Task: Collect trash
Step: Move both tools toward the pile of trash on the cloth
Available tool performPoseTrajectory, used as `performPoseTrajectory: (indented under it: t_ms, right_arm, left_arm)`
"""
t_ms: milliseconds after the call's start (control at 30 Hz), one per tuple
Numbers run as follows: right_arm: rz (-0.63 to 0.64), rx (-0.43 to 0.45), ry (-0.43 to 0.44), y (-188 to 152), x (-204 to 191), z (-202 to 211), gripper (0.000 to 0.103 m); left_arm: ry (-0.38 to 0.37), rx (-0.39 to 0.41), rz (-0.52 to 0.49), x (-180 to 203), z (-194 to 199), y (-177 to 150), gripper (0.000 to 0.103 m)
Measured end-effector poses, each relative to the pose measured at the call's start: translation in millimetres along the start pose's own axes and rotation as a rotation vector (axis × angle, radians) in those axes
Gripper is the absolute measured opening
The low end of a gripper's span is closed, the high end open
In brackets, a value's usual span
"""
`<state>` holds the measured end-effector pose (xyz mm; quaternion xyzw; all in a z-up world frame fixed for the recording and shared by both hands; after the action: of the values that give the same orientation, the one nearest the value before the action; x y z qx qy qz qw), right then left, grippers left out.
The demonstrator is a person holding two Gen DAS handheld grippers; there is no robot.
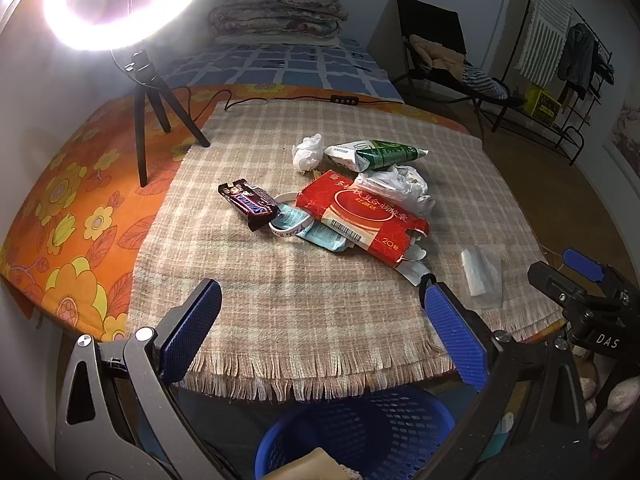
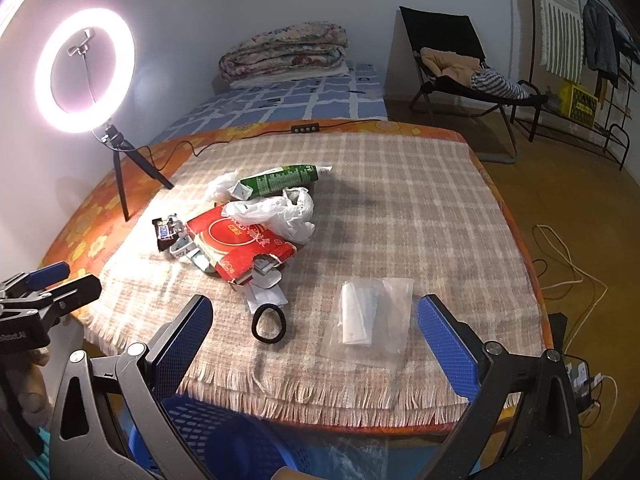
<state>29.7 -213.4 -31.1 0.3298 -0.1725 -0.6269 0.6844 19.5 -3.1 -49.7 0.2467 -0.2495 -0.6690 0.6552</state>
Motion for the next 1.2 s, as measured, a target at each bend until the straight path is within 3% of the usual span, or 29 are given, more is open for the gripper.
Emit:
performPoseTrajectory:
  t_ms: [600, 900, 1200]
  right_arm:
    - [-0.007, -0.04, -0.017, -3.1, 5.0, -7.4, 0.102]
    - [0.053, 0.022, -0.046, -2.2, 10.8, -8.4, 0.102]
    - [0.059, 0.025, -0.039, 2.9, 20.1, -13.4, 0.102]
  left_arm:
    - [-0.005, -0.016, 0.034, -17.2, -5.8, -2.0, 0.103]
    - [0.008, -0.037, 0.061, -32.5, -13.9, 6.0, 0.103]
    - [0.012, -0.05, 0.056, -43.1, -21.8, 6.9, 0.103]
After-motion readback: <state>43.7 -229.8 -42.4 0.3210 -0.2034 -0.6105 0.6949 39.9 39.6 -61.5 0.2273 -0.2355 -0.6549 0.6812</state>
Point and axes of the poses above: each gripper's, at about its wrist camera, not at the fingertips, and z roughly against the way its jaws point, x to its right, y to its top, the point moved 3 cm from there along -z, roughly the way its jaws point, and after that the axes turned 10 degrees about -z, right-handed, at the moved point
